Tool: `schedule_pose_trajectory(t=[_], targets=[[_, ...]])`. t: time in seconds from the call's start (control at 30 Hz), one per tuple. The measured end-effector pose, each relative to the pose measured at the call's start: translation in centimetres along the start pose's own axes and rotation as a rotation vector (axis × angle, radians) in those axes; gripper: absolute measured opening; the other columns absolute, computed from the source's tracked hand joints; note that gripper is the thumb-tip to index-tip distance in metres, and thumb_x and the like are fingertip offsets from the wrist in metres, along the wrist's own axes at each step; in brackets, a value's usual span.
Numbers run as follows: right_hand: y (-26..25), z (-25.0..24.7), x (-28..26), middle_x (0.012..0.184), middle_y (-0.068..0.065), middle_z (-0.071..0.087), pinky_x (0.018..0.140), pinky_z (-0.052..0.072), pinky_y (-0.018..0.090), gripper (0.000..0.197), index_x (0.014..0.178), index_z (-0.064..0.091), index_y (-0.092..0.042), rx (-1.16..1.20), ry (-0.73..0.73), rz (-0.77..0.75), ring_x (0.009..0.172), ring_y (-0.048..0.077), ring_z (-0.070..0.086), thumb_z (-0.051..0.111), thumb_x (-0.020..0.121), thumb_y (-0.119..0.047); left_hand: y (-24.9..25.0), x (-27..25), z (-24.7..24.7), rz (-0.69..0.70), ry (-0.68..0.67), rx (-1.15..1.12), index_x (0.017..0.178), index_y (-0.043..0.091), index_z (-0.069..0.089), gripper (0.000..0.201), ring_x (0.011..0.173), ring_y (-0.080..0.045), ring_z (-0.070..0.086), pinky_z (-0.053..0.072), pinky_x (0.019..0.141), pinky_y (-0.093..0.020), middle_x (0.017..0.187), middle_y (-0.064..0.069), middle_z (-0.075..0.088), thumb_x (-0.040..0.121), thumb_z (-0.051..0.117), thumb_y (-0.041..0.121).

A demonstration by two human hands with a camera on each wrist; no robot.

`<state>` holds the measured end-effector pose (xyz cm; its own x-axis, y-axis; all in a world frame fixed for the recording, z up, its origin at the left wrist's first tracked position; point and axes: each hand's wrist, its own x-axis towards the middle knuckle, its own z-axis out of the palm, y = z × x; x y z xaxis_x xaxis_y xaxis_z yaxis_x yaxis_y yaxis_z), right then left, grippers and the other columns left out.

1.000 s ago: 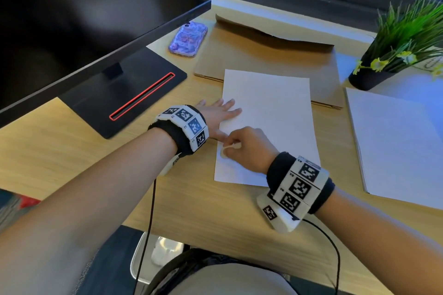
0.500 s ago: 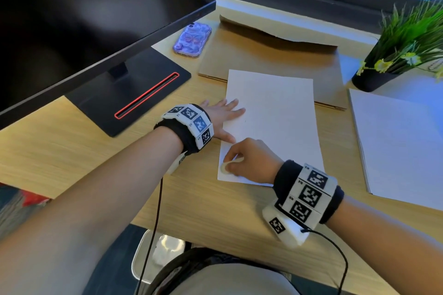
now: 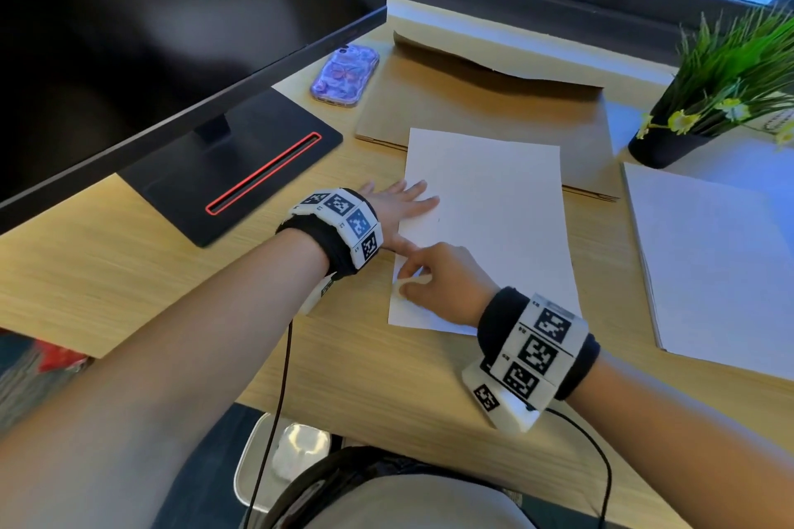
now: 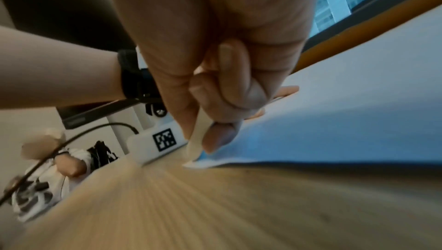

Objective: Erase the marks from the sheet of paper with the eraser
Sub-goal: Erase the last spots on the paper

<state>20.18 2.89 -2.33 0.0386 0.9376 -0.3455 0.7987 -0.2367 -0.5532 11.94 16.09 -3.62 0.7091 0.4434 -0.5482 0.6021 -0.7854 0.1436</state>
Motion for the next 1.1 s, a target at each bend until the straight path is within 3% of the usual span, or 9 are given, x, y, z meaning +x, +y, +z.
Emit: schedule_pose_trajectory(t=[0.13, 0.27, 0.33, 0.4, 0.57, 0.73, 0.83, 0.93, 1.1], targets=[[-0.2, -0.3, -0.2, 0.089, 0.001, 0.064, 0.058, 0.035, 0.003, 0.017, 0.099, 0.070, -0.014, 0.020, -0.087, -0.006, 0.084, 0.007, 0.053, 0.064, 0.086, -0.021, 0.0, -0.1, 0.0, 0.003, 0.002, 0.004, 0.150, 0.028, -0.008, 0.088, 0.146, -0.020, -0.010, 0.001, 0.114, -0.055, 0.157, 0.002, -0.018, 0.089, 0.051, 0.051], [0.5, -1.3, 0.6, 0.101, 0.003, 0.061, 0.072, 0.035, 0.018, 0.019, 0.104, 0.068, -0.015, 0.033, 0.049, 0.056, 0.097, 0.013, 0.054, 0.062, 0.088, -0.023, 0.2, -0.2, -0.1, 0.003, 0.001, -0.010, 0.150, 0.028, -0.007, 0.088, 0.146, -0.020, -0.009, 0.001, 0.114, -0.055, 0.157, 0.002, -0.017, 0.089, 0.052, 0.052], [0.6, -0.6, -0.3, 0.106, 0.001, 0.059, 0.075, 0.035, 0.018, 0.019, 0.106, 0.068, -0.016, -0.035, -0.027, 0.022, 0.100, 0.013, 0.054, 0.062, 0.089, -0.022, 0.1, -0.2, -0.1, 0.004, -0.008, -0.004, 0.150, 0.028, -0.008, 0.089, 0.146, -0.020, -0.010, 0.001, 0.114, -0.056, 0.157, 0.002, -0.018, 0.088, 0.052, 0.053], [0.6, -0.2, -1.0, 0.097, -0.002, 0.058, 0.069, 0.037, 0.016, 0.017, 0.102, 0.069, -0.016, -0.028, -0.113, 0.001, 0.092, 0.011, 0.054, 0.064, 0.087, -0.022, 0.0, -0.2, -0.1, 0.003, -0.010, -0.002, 0.150, 0.028, -0.008, 0.089, 0.145, -0.020, -0.011, 0.001, 0.114, -0.055, 0.157, 0.003, -0.019, 0.088, 0.052, 0.053], [0.6, -1.5, 0.5, 0.096, 0.001, 0.057, 0.075, 0.034, 0.021, 0.016, 0.100, 0.068, -0.015, 0.016, 0.027, 0.061, 0.092, 0.011, 0.050, 0.064, 0.087, -0.023, 0.2, -0.2, -0.1, 0.003, -0.003, -0.012, 0.150, 0.029, -0.007, 0.090, 0.146, -0.019, -0.010, 0.000, 0.115, -0.055, 0.157, 0.003, -0.018, 0.087, 0.053, 0.054], [0.5, -0.4, -1.0, 0.099, -0.001, 0.059, 0.071, 0.035, 0.017, 0.020, 0.106, 0.068, -0.015, -0.063, -0.128, -0.008, 0.091, 0.009, 0.051, 0.062, 0.088, -0.022, 0.0, -0.2, 0.0, 0.003, -0.006, -0.003, 0.150, 0.029, -0.008, 0.089, 0.145, -0.019, -0.011, 0.000, 0.115, -0.054, 0.157, 0.004, -0.019, 0.089, 0.052, 0.052], [0.6, -1.3, 0.3, 0.094, -0.002, 0.059, 0.074, 0.034, 0.018, 0.016, 0.102, 0.069, -0.014, -0.013, -0.066, 0.026, 0.086, 0.008, 0.048, 0.064, 0.087, -0.019, 0.1, -0.2, -0.1, 0.005, -0.004, -0.001, 0.150, 0.029, -0.007, 0.089, 0.145, -0.019, -0.010, 0.001, 0.115, -0.055, 0.157, 0.003, -0.018, 0.089, 0.053, 0.051], [0.9, -1.4, 1.0, 0.107, 0.003, 0.064, 0.077, 0.033, 0.018, 0.014, 0.101, 0.069, -0.013, 0.018, 0.021, 0.061, 0.093, 0.011, 0.053, 0.062, 0.089, -0.017, 0.1, -0.1, -0.2, 0.003, -0.010, -0.004, 0.150, 0.029, -0.007, 0.089, 0.146, -0.020, -0.010, 0.001, 0.115, -0.055, 0.157, 0.003, -0.018, 0.089, 0.053, 0.051], [0.5, -0.8, 0.2, 0.114, -0.001, 0.065, 0.082, 0.031, 0.013, 0.019, 0.105, 0.070, -0.012, -0.045, -0.107, -0.018, 0.106, 0.010, 0.055, 0.063, 0.088, -0.013, 0.0, -0.1, -0.1, 0.001, -0.013, 0.013, 0.150, 0.029, -0.009, 0.088, 0.146, -0.020, -0.010, 0.001, 0.115, -0.055, 0.157, 0.003, -0.019, 0.089, 0.052, 0.052]])
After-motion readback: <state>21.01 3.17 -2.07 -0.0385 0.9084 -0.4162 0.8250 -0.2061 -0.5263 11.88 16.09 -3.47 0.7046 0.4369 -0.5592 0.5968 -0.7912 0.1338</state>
